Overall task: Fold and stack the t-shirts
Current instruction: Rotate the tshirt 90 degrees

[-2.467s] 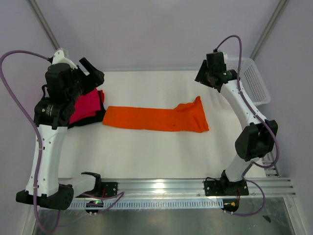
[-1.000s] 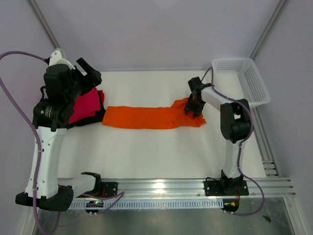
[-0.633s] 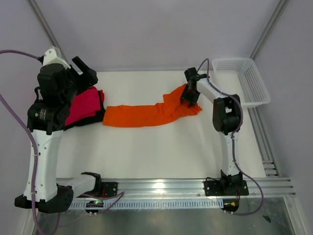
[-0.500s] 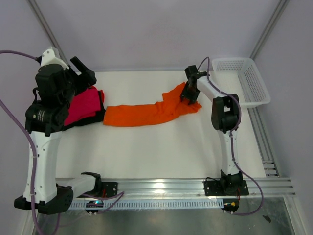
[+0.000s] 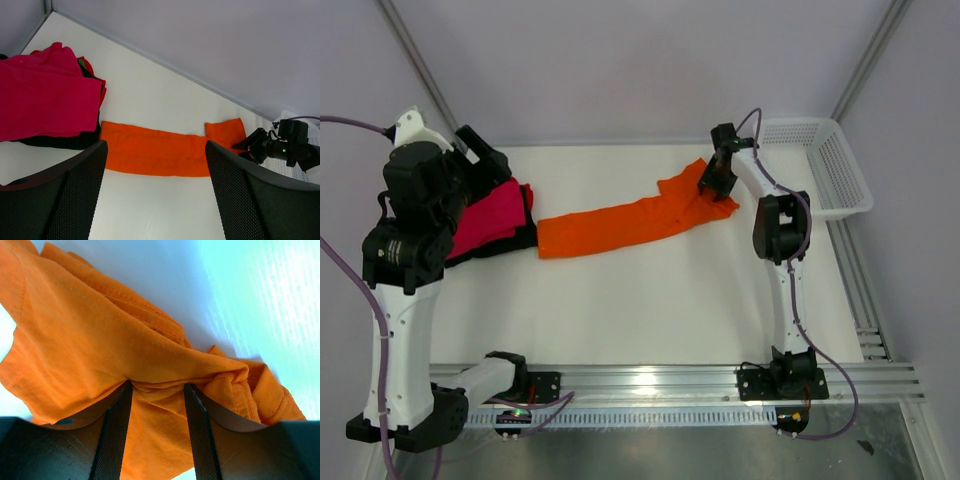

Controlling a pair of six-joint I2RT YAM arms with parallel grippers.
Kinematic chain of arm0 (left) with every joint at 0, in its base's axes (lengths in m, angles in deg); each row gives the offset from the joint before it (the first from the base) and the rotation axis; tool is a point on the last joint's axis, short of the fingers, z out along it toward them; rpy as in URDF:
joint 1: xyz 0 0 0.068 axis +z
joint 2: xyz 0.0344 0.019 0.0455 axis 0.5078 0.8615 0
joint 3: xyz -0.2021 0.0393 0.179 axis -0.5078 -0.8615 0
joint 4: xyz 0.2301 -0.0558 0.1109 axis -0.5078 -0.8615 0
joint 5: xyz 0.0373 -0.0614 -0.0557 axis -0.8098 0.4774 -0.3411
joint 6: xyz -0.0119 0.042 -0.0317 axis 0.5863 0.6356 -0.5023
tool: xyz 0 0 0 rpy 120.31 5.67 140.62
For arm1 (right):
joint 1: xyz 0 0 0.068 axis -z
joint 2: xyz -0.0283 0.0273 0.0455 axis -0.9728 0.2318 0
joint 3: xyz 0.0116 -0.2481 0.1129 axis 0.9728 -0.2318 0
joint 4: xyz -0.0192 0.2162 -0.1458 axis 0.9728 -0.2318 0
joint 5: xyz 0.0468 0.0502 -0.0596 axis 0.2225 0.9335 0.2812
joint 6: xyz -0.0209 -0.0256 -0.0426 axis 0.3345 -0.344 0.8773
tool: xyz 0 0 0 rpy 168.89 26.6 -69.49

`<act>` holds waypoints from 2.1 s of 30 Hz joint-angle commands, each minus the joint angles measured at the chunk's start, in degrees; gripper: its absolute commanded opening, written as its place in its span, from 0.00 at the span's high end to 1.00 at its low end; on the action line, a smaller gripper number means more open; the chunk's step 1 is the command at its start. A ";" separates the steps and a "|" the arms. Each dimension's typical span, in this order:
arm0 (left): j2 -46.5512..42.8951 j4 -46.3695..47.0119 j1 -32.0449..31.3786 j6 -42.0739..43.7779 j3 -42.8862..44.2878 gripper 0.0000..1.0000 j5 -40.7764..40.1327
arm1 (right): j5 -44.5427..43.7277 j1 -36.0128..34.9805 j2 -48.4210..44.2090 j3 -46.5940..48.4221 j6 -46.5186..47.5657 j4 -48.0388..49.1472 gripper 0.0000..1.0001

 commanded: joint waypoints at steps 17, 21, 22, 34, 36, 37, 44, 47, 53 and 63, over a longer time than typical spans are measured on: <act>-2.91 4.71 0.24 -4.66 -11.62 0.18 4.35 | 6.14 -5.95 -32.35 -27.80 9.45 32.32 0.49; -2.73 5.94 0.24 -5.37 -13.38 0.18 4.61 | 13.17 -12.36 -31.14 -27.80 9.19 34.43 0.49; -2.56 6.38 0.24 -5.46 -13.64 0.19 4.61 | 14.57 -13.94 -30.25 -27.45 8.50 34.87 0.49; -3.96 5.42 0.24 -4.93 -14.00 0.18 2.06 | 18.89 -30.56 -12.50 -16.90 4.10 36.27 0.49; -4.22 5.07 0.24 -5.37 -14.17 0.18 2.93 | 18.98 -31.35 -11.00 -16.63 3.57 36.97 0.49; -4.31 4.98 0.24 -5.72 -14.70 0.18 3.20 | 18.89 -32.05 -10.74 -17.24 3.39 37.59 0.49; -5.54 5.06 0.24 -7.04 -17.69 0.18 4.53 | 19.85 -33.47 -9.94 -19.01 1.72 43.56 0.49; -5.54 4.36 0.24 -6.78 -17.78 0.19 4.52 | 20.47 -33.73 -10.03 -18.48 1.11 45.76 0.49; -6.51 3.75 0.24 -7.21 -17.78 0.19 5.14 | 19.86 -33.91 -5.64 -12.77 1.28 43.75 0.49; -10.46 0.24 0.24 -8.09 -17.43 0.19 4.97 | 14.15 -33.91 -1.33 -11.63 1.28 44.10 0.49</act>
